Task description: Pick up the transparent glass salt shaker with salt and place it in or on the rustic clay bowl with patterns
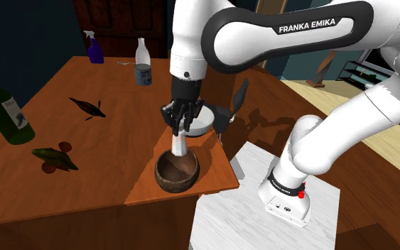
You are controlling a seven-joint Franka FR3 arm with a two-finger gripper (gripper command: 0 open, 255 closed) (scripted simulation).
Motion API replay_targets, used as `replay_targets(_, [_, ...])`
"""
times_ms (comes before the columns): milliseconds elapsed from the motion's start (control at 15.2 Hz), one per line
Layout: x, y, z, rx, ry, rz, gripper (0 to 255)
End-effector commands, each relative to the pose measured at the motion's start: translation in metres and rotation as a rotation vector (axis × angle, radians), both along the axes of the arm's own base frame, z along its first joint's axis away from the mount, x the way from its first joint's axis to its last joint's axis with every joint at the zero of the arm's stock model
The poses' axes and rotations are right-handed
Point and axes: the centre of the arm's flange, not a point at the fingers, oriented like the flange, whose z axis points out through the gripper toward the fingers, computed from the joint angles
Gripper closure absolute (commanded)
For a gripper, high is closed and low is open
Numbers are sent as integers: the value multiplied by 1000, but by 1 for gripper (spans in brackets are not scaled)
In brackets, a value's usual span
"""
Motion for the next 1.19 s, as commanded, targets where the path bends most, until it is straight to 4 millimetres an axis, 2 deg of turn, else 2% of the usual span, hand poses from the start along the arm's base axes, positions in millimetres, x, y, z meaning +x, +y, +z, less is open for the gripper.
replay_targets(0, [-1, 1, -10, 0, -1, 0, 255])
replay_targets(594, [-1, 1, -56, 0, -1, 0, 255])
replay_targets(1056, [-1, 1, -56, 0, -1, 0, 255])
replay_targets(1122, [-1, 1, -56, 0, -1, 0, 0])
